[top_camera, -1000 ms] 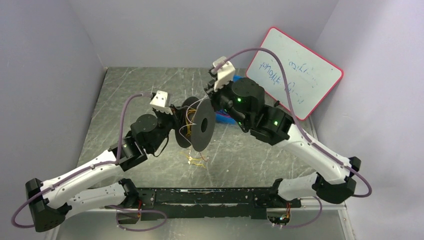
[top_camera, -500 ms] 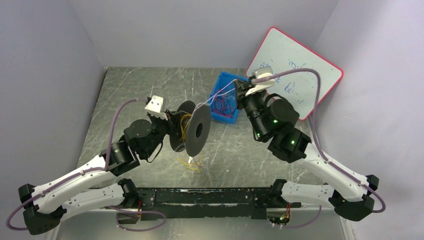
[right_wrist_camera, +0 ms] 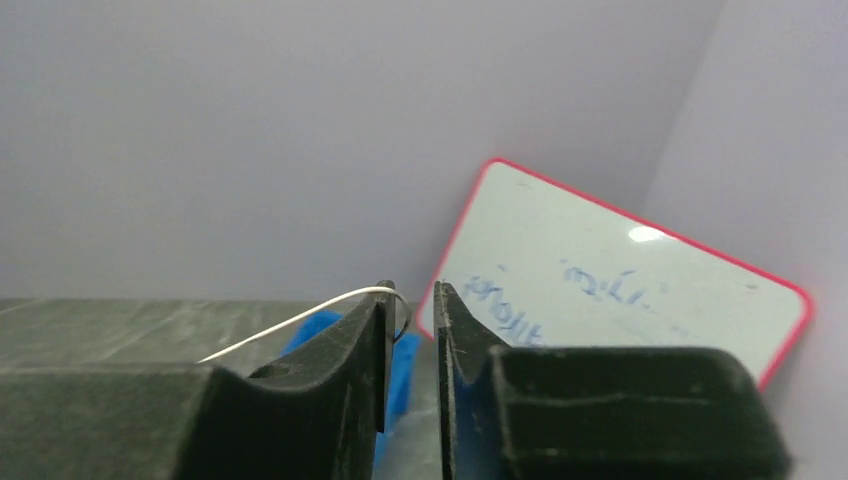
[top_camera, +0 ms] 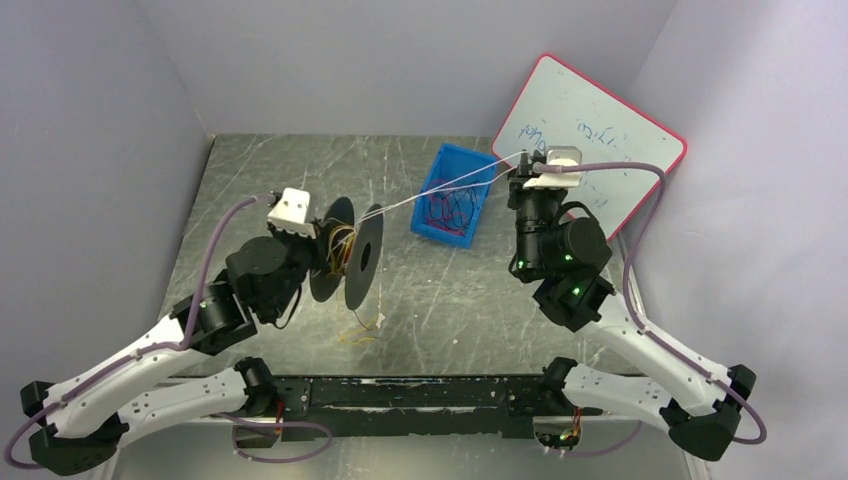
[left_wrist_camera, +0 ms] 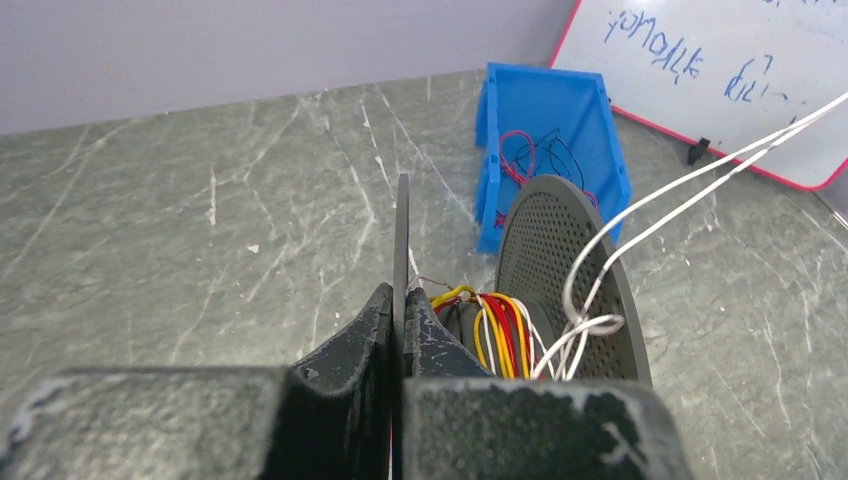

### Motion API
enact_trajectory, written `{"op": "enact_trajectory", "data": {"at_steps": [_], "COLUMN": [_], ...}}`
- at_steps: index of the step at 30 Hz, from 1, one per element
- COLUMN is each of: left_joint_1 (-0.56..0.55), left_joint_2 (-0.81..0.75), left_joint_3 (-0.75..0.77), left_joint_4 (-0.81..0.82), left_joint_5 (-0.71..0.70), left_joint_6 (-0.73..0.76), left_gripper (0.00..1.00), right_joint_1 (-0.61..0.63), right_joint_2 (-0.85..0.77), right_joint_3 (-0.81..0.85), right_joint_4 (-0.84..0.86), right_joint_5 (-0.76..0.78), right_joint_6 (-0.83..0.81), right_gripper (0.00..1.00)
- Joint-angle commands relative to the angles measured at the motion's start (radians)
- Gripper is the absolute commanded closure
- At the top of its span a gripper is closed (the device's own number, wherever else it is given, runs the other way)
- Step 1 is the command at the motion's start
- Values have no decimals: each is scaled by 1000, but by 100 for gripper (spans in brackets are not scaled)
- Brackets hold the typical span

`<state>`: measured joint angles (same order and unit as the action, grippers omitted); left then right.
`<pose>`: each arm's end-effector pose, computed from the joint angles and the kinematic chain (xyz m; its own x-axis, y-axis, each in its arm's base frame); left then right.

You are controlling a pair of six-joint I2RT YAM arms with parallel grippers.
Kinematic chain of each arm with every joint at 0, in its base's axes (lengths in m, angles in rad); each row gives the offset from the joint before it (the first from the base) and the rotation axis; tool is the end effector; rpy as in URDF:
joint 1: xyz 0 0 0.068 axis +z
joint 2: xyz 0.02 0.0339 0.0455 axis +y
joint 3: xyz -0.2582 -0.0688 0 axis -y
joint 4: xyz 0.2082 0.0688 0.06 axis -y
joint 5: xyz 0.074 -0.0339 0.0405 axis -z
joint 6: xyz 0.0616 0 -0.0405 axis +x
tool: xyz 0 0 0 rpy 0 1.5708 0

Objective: Wrap the cables
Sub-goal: Wrap the cable around the cable reel.

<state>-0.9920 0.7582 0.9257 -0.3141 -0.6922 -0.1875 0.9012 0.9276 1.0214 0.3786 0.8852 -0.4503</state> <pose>0.1138 -0.1023 0.3672 -0.1343 -0.0569 -0.9893 0.2789 0.9558 -0.0928 0.1413 0.1017 0.4508 0.2841 -0.0850 -0.9550 0.0611 0.9956 -0.0705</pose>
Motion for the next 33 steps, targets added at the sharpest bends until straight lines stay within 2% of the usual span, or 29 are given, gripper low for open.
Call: {"op": "enact_trajectory", "data": {"at_steps": [1, 7, 12, 21, 29, 33], "left_joint_1": [3, 3, 3, 3, 2, 3], "left_joint_2": [-56, -78, -133, -188, -235, -214], "left_joint_3": [78, 130, 176, 233, 237, 247], "left_joint_4": [-37, -90, -148, -211, -156, -160], "left_joint_5": [-117, -194, -252, -356, -408, -394], "left_joint_6": [62, 111, 114, 139, 195, 194], "left_gripper": [93, 93, 93, 93, 93, 93], "right_joint_1": [-117, -333, -509, -757, -859, -864], "right_joint_2": [-49, -11, 58, 138, 199, 206], "right_joint_3": [-60, -93, -110, -242, -315, -347], "right_joint_4": [145, -13, -152, -272, -354, -379], "right_joint_5": [108, 58, 10, -91, -100, -175], "right_joint_6": [-32, 203, 449, 786, 941, 981], "right_gripper": [75, 71, 63, 54, 49, 48]}}
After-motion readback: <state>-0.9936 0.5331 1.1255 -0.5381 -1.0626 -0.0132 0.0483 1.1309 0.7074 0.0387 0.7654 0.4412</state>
